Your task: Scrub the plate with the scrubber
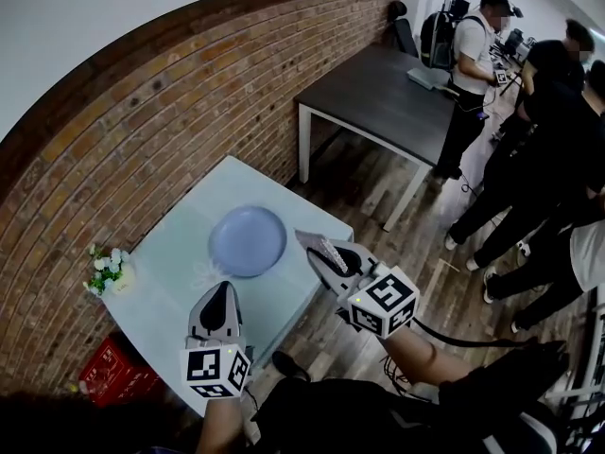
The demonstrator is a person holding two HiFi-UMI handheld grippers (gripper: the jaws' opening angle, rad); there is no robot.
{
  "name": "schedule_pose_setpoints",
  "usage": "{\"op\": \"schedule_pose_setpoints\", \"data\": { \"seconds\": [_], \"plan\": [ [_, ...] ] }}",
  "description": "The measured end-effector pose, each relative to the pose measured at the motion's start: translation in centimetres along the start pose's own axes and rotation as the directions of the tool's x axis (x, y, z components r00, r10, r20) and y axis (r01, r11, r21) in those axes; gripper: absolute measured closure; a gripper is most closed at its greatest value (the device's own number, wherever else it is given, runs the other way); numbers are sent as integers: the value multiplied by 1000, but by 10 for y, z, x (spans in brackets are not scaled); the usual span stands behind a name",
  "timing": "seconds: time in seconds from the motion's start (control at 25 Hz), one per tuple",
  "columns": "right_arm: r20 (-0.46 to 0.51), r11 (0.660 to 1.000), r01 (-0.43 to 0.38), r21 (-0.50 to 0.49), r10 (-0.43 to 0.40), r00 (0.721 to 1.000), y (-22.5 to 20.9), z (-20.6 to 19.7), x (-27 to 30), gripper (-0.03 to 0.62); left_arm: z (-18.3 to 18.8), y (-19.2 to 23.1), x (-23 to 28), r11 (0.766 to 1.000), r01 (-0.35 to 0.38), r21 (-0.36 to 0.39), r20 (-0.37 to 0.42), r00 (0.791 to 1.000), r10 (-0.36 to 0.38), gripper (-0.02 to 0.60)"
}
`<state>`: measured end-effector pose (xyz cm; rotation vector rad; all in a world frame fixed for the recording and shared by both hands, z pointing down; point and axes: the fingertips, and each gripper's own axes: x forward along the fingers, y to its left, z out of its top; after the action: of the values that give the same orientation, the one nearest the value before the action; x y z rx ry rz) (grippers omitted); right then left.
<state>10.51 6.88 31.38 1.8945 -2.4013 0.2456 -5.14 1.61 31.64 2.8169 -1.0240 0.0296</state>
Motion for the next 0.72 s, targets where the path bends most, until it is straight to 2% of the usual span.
{"op": "schedule_pose_setpoints", "data": {
  "seconds": [0.28,0.72],
  "plan": [
    [-55,999,-24,-45,21,998,-3,3,52,537,6,53,21,998,-15,-58,48,999,18,571],
    [-108,988,-131,-81,122,987,10,1,120,537,-6,96,24,995,-47,-89,16,999,49,569]
  ]
}}
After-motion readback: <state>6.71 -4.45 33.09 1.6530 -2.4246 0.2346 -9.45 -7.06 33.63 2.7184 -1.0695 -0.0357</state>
